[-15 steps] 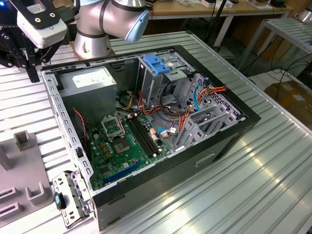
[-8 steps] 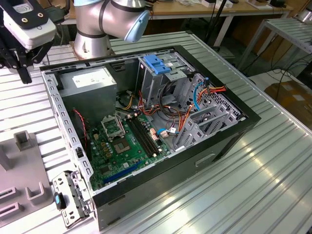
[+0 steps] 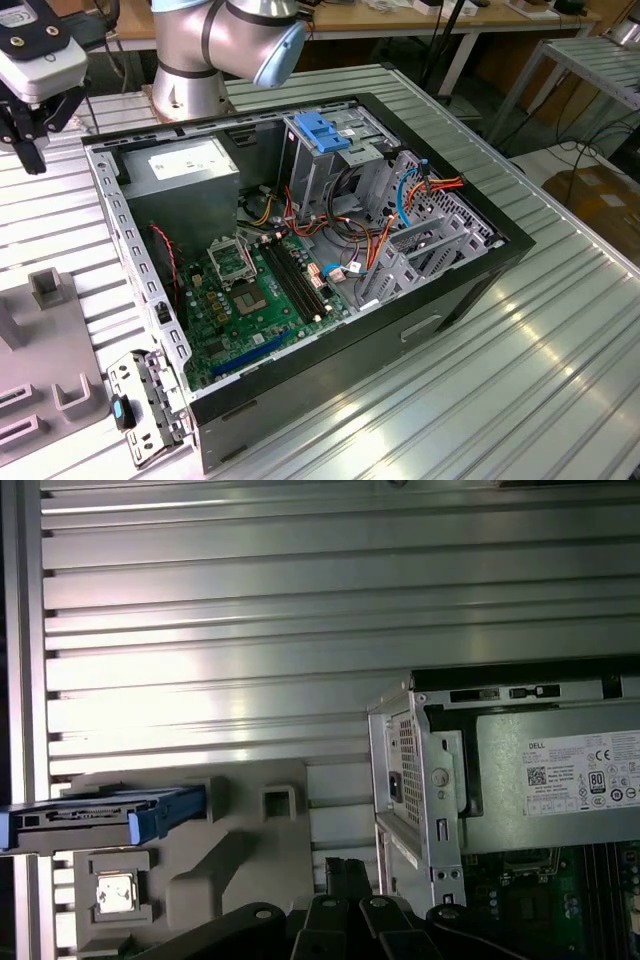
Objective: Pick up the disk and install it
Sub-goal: 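Reach for the disk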
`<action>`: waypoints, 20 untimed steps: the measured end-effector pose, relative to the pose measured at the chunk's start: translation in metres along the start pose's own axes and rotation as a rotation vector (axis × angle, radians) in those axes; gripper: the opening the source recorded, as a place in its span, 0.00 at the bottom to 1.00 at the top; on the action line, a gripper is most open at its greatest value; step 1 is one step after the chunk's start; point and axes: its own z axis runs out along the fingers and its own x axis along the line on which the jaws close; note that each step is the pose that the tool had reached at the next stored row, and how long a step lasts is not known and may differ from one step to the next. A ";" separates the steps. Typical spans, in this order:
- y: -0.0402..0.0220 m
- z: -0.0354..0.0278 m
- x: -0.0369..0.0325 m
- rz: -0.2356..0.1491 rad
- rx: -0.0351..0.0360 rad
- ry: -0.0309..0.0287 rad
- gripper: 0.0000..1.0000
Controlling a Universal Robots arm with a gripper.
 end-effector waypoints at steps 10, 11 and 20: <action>0.0016 -0.0005 0.0264 0.000 -0.0001 -0.0001 0.11; 0.0017 -0.0006 0.0295 0.000 0.0000 -0.0001 0.11; 0.0031 -0.0012 0.0561 0.001 0.0001 0.0000 0.11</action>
